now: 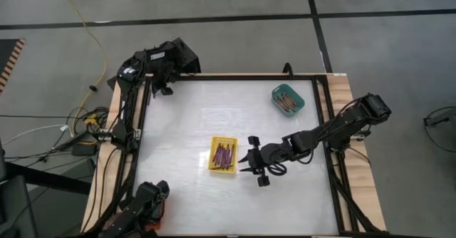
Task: Sort crayons
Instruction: Put the violet crayon into the yellow basket
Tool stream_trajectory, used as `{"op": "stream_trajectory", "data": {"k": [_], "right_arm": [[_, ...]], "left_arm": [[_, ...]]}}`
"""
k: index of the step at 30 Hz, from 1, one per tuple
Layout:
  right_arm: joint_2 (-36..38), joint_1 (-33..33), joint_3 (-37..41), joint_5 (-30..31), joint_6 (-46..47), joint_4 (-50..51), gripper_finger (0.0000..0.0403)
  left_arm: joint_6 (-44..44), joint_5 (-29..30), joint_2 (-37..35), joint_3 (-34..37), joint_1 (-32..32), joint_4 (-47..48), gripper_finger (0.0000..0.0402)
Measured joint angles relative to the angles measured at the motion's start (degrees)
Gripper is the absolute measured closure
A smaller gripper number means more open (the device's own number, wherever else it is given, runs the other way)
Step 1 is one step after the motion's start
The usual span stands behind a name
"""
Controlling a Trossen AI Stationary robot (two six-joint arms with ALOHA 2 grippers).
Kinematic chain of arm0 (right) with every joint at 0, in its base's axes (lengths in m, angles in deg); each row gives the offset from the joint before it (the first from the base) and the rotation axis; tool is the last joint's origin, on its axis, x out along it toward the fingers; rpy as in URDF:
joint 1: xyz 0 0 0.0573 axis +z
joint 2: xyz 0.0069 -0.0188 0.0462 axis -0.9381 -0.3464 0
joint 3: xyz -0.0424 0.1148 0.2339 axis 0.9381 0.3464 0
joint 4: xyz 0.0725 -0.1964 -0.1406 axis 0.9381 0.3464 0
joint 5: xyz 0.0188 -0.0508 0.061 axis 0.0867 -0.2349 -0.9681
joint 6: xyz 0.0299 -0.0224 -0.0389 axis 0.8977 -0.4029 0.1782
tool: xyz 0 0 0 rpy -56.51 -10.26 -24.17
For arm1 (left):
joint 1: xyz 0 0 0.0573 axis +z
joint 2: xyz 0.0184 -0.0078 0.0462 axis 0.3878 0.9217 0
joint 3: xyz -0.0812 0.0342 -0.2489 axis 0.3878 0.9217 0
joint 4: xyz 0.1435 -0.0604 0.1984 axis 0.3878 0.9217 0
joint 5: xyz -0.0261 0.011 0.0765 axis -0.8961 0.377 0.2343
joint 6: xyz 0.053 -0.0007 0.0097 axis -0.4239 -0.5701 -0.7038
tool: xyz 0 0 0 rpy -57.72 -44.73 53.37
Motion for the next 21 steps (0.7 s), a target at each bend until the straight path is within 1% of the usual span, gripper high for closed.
{"op": "stream_trajectory", "data": {"k": [2, 9, 13, 17, 21], "right_arm": [[0.00, 0.02, 0.00, 0.00, 0.00, -0.07, 0.0265], [0.00, 0.24, 0.00, 0.00, -0.02, -0.21, 0.0265], [0.00, 0.26, 0.00, 0.08, -0.17, -0.26, 0.0265], [0.00, 0.26, 0.00, 0.26, -0.15, -0.46, 0.0265], [0.00, 0.31, 0.00, 0.26, 0.26, -0.46, 0.0265]], "left_arm": [[0.07, -0.98, 0.00, 0.02, 0.08, 0.07, 0.0401], [1.11, -1.71, -0.04, 0.20, 1.31, 0.12, 0.0401], [3.28, -3.49, -0.04, 0.20, 1.93, 0.19, 0.0401], [5.39, -4.04, -0.04, 0.22, 3.30, 0.07, 0.0401], [4.92, -4.91, -0.04, 0.22, 3.28, 0.09, 0.0401]]}}
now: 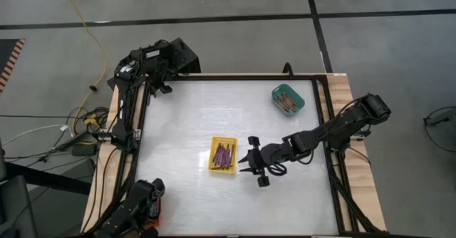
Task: Sort crayons
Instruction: Put the violet crayon into the yellow basket
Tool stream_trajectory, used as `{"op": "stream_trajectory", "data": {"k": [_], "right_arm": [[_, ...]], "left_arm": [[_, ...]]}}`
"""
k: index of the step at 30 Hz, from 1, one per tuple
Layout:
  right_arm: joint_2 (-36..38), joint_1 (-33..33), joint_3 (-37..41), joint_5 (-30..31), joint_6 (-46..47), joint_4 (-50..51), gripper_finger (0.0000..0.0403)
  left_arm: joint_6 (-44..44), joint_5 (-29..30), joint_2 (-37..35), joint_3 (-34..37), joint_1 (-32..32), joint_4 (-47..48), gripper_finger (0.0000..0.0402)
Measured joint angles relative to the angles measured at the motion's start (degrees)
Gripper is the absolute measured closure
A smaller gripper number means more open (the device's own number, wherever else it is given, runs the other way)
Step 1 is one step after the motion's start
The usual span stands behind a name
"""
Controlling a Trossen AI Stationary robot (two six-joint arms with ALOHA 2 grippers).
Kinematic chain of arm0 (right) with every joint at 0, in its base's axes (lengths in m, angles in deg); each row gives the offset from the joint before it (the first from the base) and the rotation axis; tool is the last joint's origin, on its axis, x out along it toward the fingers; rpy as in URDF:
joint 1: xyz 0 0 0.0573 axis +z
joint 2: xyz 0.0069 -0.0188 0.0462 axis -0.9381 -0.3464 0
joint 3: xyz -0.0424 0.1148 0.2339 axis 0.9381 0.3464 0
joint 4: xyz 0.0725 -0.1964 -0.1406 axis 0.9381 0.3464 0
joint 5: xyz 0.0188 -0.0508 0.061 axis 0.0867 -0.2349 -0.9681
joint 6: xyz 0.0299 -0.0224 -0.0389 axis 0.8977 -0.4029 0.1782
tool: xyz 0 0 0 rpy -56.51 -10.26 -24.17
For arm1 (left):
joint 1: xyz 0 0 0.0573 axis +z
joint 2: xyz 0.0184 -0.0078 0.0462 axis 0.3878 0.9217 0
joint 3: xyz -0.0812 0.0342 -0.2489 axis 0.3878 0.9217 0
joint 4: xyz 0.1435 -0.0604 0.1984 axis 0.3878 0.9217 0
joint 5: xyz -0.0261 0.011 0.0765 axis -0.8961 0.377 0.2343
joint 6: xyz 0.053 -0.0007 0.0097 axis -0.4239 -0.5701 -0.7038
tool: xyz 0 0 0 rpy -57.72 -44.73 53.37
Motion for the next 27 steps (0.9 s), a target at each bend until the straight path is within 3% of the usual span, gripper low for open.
{"op": "stream_trajectory", "data": {"k": [7, 12, 18, 24, 27], "right_arm": [[0.00, -0.02, 0.00, 0.00, -0.46, -0.20, 0.0265], [0.00, -0.02, 0.00, 0.00, -0.70, -0.11, 0.0265], [0.00, 0.01, 0.00, -0.04, -1.82, 0.03, 0.0265], [0.00, 0.77, 0.00, -0.18, -1.97, 0.87, 0.0265], [0.00, 0.79, 0.00, -0.22, -1.88, 1.28, 0.0265]], "left_arm": [[-10.67, -0.35, -0.02, -2.47, -4.24, 0.00, 0.0401], [-18.10, -4.92, -0.04, -6.32, -7.92, -0.08, 0.0401], [-7.68, -6.46, -0.09, -12.10, -8.93, -0.21, 0.0401], [2.27, -0.85, -0.38, -13.42, -6.92, -0.16, 0.0399], [3.17, -4.10, -0.59, -12.31, -6.05, 0.06, 0.0383]]}}
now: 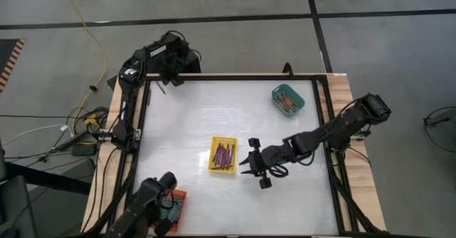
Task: Sort crayons
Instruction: Put the violet crayon into the yellow basket
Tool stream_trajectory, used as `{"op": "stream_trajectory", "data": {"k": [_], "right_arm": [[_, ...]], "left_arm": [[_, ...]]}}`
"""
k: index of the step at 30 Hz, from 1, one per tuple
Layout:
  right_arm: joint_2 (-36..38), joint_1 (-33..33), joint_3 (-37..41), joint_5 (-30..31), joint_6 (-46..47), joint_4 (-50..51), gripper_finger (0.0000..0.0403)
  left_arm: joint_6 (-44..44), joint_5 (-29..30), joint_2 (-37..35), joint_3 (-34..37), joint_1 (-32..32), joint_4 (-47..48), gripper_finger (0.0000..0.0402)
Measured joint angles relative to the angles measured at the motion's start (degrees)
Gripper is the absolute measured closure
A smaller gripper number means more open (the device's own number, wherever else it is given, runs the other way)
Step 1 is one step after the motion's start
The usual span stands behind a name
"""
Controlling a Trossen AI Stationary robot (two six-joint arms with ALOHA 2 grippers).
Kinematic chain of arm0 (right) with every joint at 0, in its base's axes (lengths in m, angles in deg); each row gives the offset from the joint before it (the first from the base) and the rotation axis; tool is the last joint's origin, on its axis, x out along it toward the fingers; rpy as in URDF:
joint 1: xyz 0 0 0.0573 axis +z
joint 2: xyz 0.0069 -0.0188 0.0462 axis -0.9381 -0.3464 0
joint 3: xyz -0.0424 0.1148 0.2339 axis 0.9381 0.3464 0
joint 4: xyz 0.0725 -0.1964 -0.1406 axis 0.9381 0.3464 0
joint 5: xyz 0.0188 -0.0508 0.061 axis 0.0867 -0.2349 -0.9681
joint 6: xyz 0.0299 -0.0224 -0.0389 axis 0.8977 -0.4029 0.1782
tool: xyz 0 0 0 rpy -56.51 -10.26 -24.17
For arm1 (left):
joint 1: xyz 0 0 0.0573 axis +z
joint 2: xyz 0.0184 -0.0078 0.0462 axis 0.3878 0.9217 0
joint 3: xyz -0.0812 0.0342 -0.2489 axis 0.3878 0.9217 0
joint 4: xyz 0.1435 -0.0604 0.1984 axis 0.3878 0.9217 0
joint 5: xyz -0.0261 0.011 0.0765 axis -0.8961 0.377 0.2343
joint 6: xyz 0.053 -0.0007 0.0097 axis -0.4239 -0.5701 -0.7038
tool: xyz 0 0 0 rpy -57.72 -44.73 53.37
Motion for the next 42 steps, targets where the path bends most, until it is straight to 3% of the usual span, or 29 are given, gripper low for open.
{"op": "stream_trajectory", "data": {"k": [6, 14, 19, 24, 33, 42], "right_arm": [[0.00, 0.09, 0.00, 0.00, 0.30, 0.52, 0.0265], [0.00, -0.31, 0.00, -0.01, -0.70, -0.27, 0.0265], [0.00, -0.02, 0.00, -0.02, -0.52, -0.34, 0.0265], [0.00, 0.31, 0.00, -0.04, -0.09, -0.08, 0.0265], [0.00, 0.37, 0.00, -0.04, 0.70, 0.70, 0.0265], [0.00, 0.35, 0.00, -0.04, 1.53, 0.85, 0.0265]], "left_arm": [[1.23, -7.53, 0.00, 0.46, 0.67, -0.06, 0.0314], [1.68, -1.71, 0.02, 0.46, 1.38, -0.11, 0.0245], [-3.74, -2.08, 0.07, 0.46, 0.12, -0.02, 0.0246], [-8.47, 5.64, 0.07, 0.45, -3.03, -0.40, 0.0265], [-26.33, 6.62, 0.26, 0.44, -5.65, -0.08, 0.0296], [-30.00, 7.94, -1.20, 4.49, -4.47, -0.15, 0.0287]]}}
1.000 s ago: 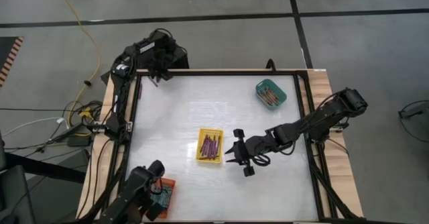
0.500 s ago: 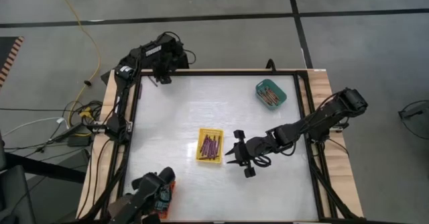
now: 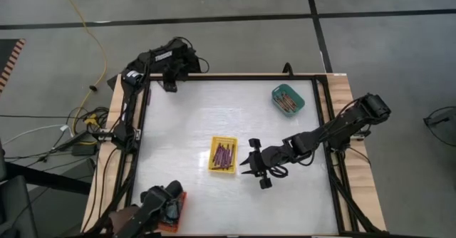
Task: Sort crayons
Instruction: Put the violet crayon into the yellow basket
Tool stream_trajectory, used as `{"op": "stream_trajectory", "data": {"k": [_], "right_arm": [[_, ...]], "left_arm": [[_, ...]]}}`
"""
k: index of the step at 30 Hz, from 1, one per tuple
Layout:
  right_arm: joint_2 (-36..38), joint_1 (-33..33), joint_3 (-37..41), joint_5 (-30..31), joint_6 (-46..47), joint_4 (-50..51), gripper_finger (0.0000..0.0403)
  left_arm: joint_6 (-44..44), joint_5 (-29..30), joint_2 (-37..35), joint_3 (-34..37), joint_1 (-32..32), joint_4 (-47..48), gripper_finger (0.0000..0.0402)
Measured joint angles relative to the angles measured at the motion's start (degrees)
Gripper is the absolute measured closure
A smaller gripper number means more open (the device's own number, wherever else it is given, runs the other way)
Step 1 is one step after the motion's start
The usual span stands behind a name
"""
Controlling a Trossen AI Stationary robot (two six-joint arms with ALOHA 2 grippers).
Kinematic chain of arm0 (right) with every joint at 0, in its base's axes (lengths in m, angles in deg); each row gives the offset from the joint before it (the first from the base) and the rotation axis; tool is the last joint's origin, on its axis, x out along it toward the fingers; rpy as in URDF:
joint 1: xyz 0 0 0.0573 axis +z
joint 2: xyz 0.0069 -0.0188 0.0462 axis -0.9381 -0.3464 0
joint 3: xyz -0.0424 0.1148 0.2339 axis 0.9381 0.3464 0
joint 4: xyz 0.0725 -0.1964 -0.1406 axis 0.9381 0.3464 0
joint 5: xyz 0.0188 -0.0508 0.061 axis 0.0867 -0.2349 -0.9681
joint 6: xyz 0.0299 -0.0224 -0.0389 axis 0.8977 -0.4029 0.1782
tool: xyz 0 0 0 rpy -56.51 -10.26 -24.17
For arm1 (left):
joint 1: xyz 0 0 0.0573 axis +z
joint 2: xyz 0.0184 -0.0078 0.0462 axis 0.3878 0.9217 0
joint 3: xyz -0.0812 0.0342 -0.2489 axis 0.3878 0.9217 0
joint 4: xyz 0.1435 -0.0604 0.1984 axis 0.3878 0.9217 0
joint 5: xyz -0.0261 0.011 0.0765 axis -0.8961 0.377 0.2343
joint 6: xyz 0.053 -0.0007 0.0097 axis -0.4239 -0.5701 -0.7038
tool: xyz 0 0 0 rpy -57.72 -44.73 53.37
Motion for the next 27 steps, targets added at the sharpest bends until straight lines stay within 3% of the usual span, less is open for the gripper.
{"op": "stream_trajectory", "data": {"k": [9, 14, 18, 27], "right_arm": [[0.00, -0.96, 0.00, 0.00, -1.47, -2.52, 0.0265], [0.00, -0.92, 0.00, -0.02, -1.68, -4.40, 0.0265], [0.00, -0.76, 0.00, -0.02, -0.66, -4.88, 0.0265], [0.00, -1.31, 0.00, -0.02, -0.48, -5.10, 0.0265]], "left_arm": [[-4.53, 3.22, -8.82, 8.04, 2.25, -4.10, 0.0285], [-14.57, 1.55, -8.78, 10.34, -0.04, -10.01, 0.0286], [-22.78, 3.69, -8.68, 14.04, -1.71, -13.50, 0.0281], [-25.28, 5.44, -8.68, 16.55, -0.75, -17.83, 0.0278]]}}
